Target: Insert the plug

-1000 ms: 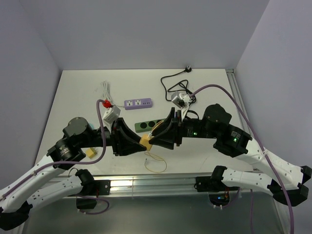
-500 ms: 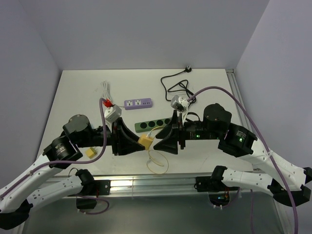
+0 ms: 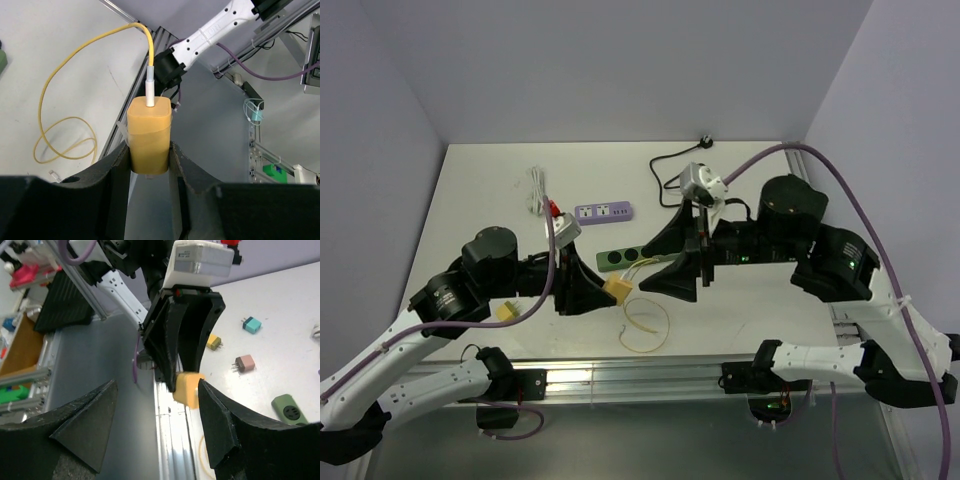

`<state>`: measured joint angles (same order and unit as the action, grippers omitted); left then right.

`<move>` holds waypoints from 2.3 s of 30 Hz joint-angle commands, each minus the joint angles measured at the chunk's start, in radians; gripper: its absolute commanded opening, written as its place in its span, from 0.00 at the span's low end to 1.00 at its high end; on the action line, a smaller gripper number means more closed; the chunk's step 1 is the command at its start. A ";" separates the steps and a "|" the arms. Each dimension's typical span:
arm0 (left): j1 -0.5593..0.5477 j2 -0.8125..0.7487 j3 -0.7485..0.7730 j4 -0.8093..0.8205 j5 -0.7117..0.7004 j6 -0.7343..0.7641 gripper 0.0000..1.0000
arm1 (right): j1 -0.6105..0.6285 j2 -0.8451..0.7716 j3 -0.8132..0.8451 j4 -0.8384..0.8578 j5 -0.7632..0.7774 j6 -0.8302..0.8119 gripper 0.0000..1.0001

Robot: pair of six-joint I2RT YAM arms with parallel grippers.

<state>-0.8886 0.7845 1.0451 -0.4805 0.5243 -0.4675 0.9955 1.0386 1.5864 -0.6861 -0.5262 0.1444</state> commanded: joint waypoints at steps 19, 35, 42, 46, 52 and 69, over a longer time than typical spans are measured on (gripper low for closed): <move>-0.001 -0.011 0.006 0.048 0.146 0.035 0.00 | 0.003 0.271 0.107 -0.244 -0.192 -0.278 0.70; -0.001 -0.031 0.012 0.046 0.148 0.046 0.00 | 0.003 0.308 0.080 -0.231 -0.236 -0.259 0.61; -0.001 -0.047 0.013 0.040 0.146 0.047 0.00 | 0.005 0.313 0.053 -0.214 -0.258 -0.249 0.47; -0.001 -0.048 0.007 0.040 0.141 0.047 0.01 | 0.003 0.317 0.052 -0.196 -0.284 -0.238 0.22; -0.001 -0.093 0.012 0.020 -0.027 0.032 0.50 | 0.003 0.275 0.021 -0.167 -0.058 -0.187 0.00; -0.001 -0.249 0.044 -0.112 -0.665 -0.002 0.96 | -0.388 0.109 0.105 -0.005 1.065 -0.103 0.00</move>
<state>-0.8890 0.5392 1.0988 -0.5987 -0.0170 -0.4618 0.6388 1.1042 1.6249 -0.8345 0.1684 0.1028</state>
